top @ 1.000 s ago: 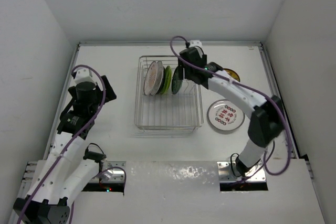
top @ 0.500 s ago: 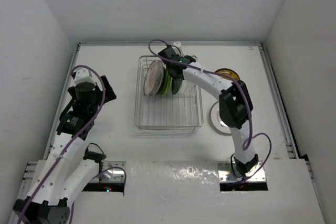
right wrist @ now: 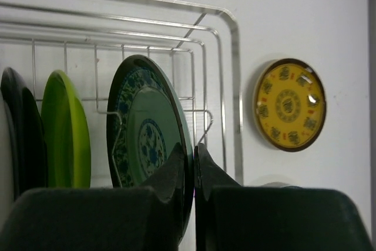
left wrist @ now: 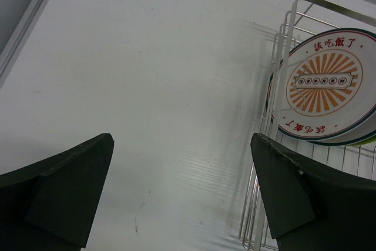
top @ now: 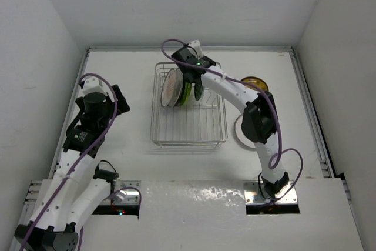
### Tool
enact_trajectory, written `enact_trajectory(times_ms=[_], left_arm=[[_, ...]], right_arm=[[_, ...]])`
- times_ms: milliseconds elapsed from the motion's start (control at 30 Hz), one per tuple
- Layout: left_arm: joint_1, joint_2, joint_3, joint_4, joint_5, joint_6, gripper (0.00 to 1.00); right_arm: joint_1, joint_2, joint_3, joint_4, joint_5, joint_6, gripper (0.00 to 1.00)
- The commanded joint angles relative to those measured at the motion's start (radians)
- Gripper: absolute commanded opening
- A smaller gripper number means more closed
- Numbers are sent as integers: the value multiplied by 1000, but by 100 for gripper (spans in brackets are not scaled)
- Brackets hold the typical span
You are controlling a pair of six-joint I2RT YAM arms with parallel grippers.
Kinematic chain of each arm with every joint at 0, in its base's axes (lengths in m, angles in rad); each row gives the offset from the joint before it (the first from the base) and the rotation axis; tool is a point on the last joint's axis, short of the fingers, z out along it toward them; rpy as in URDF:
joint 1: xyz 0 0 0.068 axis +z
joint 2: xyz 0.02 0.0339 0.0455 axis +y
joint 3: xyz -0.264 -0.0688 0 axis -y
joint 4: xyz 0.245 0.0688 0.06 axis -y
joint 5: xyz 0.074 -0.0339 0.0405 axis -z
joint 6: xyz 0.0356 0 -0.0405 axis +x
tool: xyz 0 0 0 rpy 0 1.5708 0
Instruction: Unload the plates from the dish rack
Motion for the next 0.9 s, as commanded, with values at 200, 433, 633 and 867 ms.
enact_trajectory(times_ms=[200,433,633,867], left_arm=[[10,-17,12,38,-4,8,100],[8,-15,10,42,9,11,100],[8,-14,7,44,12,11,100],[8,-11,6,45,21,14,100]], right_arm=[[-128,-372,-58,-11,110,-55,0],[-608,-730,-668,471,-631,50,0],[-898,-724,-873,700,-954,164,0],[-995,-566,-970,925,-1082,259,0]])
